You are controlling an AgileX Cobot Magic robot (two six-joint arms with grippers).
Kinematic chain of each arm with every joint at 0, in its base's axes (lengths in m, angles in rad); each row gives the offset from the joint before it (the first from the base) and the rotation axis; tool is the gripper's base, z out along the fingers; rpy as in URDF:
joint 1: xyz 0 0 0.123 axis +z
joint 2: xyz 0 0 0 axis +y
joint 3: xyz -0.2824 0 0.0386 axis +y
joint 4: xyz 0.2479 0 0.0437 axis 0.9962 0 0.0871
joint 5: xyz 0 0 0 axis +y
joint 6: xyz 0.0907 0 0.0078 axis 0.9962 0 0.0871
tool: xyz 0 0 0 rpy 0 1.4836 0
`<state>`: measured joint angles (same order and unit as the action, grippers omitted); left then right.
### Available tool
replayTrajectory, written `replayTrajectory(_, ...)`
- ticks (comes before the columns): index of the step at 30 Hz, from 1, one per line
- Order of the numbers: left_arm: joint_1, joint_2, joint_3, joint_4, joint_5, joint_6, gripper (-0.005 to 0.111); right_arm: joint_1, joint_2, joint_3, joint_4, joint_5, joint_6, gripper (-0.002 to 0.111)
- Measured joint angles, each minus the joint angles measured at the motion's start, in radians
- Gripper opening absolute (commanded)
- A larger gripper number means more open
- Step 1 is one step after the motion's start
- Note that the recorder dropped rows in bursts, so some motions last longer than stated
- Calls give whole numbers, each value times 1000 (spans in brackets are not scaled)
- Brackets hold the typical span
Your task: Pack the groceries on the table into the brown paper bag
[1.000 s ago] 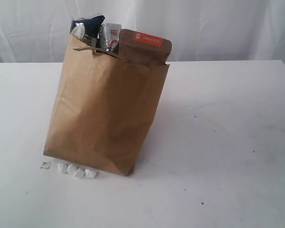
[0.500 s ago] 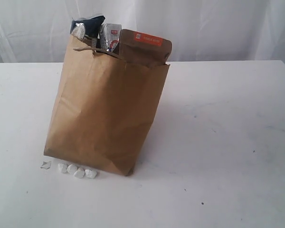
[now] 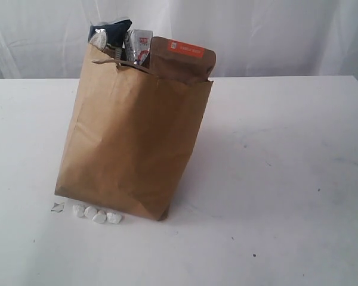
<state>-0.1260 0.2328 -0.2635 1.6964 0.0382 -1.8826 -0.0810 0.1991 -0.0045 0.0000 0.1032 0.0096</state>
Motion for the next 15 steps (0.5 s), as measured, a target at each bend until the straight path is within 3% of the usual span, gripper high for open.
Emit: replayTrajectory(15,0,0,0,0,-24,4,0,0,0,0,26,44,218,0)
